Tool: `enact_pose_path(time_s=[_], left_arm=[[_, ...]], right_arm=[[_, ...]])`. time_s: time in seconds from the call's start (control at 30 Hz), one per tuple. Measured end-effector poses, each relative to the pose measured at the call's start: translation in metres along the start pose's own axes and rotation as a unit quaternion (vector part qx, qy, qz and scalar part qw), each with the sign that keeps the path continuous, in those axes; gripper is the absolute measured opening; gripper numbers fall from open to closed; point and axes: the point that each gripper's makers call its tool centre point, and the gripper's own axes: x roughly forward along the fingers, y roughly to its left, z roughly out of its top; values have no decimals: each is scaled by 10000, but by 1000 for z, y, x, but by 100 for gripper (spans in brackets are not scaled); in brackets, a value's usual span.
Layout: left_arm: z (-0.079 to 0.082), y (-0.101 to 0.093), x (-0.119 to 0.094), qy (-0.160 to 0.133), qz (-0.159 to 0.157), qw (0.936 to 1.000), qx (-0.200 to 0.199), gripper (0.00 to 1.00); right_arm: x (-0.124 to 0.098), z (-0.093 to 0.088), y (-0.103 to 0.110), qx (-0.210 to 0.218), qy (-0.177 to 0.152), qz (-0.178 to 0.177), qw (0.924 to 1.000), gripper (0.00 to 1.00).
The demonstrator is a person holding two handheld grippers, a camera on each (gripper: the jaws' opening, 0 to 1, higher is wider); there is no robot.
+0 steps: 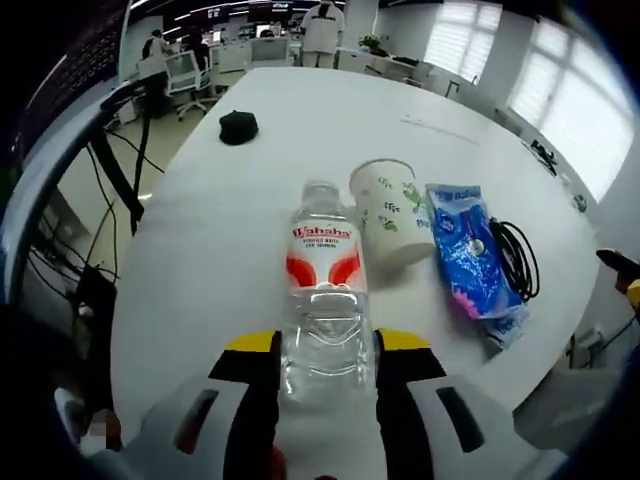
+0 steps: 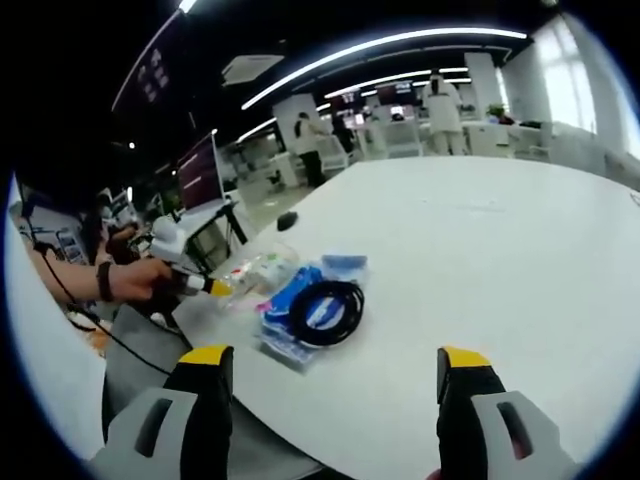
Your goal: Arrange the tabletop items into an orderly group along one side of the table until the central work area is clear of visible clutter.
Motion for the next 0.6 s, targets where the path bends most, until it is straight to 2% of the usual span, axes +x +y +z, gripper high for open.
enact_pose_path(time_s=[0.33, 0.6], left_arm=[[-18, 12, -11, 80, 88, 9999, 9, 36], [-20, 12, -15, 74, 127, 9998, -108, 36]], right_arm=[[4, 2, 1, -34, 15, 55, 10000, 85], [10, 4, 4, -71, 46, 119, 9999, 85]])
